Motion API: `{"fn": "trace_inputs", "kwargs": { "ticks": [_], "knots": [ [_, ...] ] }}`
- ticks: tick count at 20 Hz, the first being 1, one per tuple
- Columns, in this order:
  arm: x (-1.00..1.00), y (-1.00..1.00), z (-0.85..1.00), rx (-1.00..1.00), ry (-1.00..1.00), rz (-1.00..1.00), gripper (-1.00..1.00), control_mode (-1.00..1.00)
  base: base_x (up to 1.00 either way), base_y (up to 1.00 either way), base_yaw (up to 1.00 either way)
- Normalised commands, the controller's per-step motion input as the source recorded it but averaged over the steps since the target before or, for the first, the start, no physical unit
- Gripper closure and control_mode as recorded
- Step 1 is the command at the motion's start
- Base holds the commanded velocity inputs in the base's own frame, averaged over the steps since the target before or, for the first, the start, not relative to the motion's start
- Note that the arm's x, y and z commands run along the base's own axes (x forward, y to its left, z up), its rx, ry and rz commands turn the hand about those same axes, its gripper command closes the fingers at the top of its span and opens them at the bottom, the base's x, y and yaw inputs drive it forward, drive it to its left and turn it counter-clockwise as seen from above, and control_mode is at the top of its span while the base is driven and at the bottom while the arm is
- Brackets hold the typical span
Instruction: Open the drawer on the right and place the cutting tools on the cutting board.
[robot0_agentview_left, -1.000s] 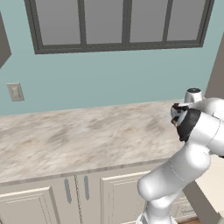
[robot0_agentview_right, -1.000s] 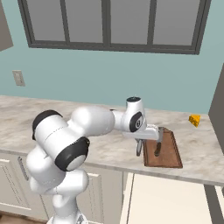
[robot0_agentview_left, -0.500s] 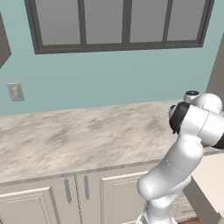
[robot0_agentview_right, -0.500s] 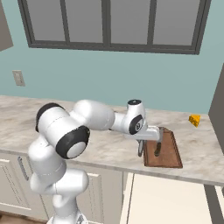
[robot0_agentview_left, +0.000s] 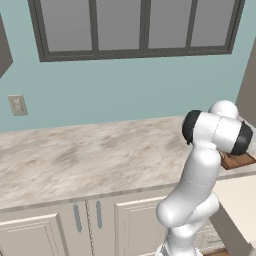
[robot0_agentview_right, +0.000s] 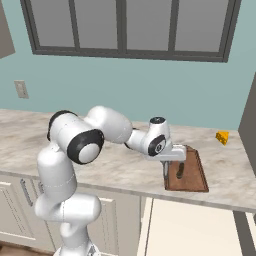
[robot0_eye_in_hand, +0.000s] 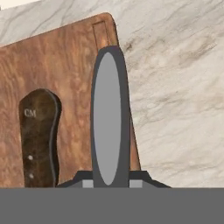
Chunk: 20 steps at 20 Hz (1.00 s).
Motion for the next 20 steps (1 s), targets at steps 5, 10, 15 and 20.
{"fn": "trace_inputs", "kwargs": {
  "ticks": [5,10,15,20],
  "knots": [
    [0.06,-0.49,-0.17,0.0,0.0,0.06,1.0,-1.0,0.0,0.0,0.0],
    [0.0,0.0,0.0,0.0,0.0,0.0,1.0,-1.0,0.0,0.0,0.0],
    [0.03,-0.02,0.0,0.0,-0.01,0.03,1.0,-1.0,0.0,0.0,0.0],
    [0.0,0.0,0.0,0.0,0.0,0.0,-1.0,-1.0,0.0,0.0,0.0]
  ]
}}
